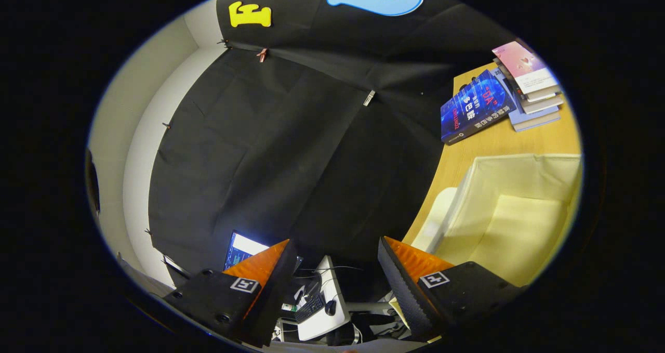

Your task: Open the storage box then place both shoes into the box .Put the left shoe in first, then the right shoe, with the right side of both shoes facing outward in a uniform manner.

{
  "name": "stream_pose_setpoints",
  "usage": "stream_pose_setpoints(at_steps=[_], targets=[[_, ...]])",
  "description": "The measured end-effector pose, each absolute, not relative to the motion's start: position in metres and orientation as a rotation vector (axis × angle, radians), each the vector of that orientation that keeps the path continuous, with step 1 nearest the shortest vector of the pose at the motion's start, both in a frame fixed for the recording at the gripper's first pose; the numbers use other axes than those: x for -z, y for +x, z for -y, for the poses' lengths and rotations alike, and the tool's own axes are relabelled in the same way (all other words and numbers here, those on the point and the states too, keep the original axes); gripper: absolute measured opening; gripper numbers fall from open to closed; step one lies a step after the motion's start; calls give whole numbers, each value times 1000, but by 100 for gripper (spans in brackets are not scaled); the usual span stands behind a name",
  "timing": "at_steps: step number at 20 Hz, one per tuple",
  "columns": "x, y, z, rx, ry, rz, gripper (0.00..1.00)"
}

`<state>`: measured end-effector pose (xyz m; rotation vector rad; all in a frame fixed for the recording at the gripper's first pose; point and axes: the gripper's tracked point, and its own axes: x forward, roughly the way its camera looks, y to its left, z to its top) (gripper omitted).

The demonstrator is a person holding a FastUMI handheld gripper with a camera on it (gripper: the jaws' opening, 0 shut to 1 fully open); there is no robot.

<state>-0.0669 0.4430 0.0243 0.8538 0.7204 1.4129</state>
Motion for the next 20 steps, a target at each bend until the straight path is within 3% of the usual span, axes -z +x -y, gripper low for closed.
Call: stream_pose_setpoints(at_steps=[6, 20], targets=[[9, -43, -383, -1263, 739, -704, 96], [180, 36, -144, -600, 562, -900, 96]])
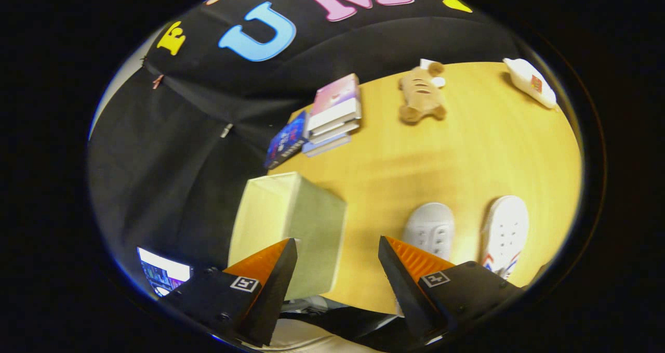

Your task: Open the storage box then place both shoes into the box .Put the left shoe in first, then the right shoe, with the right side of both shoes facing outward in a uniform manner.

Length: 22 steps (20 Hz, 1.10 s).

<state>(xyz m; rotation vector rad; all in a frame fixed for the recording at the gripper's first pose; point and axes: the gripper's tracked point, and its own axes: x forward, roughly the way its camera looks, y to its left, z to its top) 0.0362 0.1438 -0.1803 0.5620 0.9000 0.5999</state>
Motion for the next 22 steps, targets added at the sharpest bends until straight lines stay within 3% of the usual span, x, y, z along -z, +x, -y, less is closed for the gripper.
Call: stream_pose_setpoints(at_steps=[4, 5, 8, 12, 16, 17, 19, 22], targets=[[236, 33, -119, -529, 520, -1018, 94], [253, 30, -116, -513, 497, -1059, 85], [298, 18, -112, -488, 397, -1173, 76], [334, 19, -111, -464, 266, -1222, 53], [350, 25, -112, -432, 203, -1247, 46], [353, 27, -105, -409, 179, -1254, 38], [350, 26, -107, -390, 206, -1263, 12], [342, 22, -106, -363, 250, -1266, 7]])
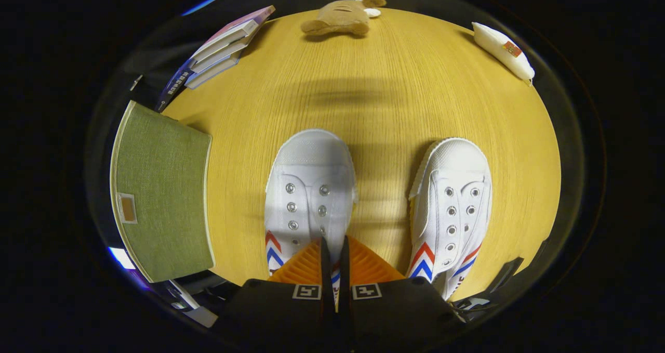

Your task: Open the storage box then place both shoes into the box .Put the left shoe in first, then the right shoe, with the right side of both shoes facing outward in a uniform manner.

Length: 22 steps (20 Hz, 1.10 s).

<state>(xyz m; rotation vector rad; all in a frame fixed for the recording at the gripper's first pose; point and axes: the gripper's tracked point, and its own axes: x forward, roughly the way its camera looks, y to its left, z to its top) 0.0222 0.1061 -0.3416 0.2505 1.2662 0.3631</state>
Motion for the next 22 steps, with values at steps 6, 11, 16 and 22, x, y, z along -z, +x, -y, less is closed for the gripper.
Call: stream_pose_setpoints(at_steps=[6, 11, 16, 22], targets=[[305, 15, -109, -359, 345, -1248, 7], [226, 15, -126, -409, 440, -1147, 7], [143, 19, -166, -486, 552, -1087, 7], [94, 11, -247, -581, 654, -1123, 7]])
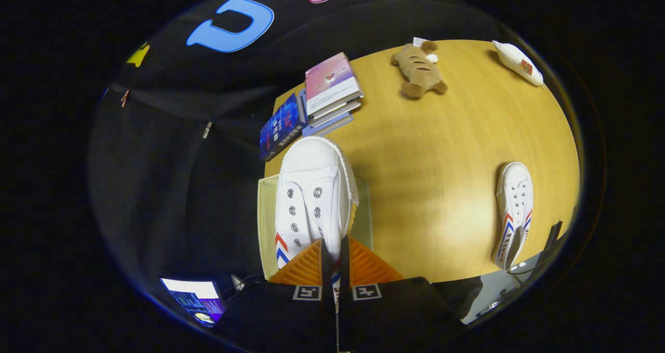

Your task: Open the storage box then place both shoes into the box .Put the left shoe in first, then the right shoe, with the right side of both shoes facing outward in a uniform manner.

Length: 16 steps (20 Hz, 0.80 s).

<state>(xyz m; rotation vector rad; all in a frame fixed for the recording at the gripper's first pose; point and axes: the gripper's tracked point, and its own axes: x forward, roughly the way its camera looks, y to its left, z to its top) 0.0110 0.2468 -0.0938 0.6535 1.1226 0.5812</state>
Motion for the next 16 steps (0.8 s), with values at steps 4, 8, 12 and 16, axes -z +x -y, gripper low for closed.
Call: stream_pose_setpoints(at_steps=[4, 8, 12, 16], targets=[[98, 3, -307, -614, 611, -1175, 6], [119, -4, -362, -609, 564, -1239, 6], [150, -11, -389, -574, 480, -1299, 7], [174, -12, -414, -523, 475, -1325, 7]])
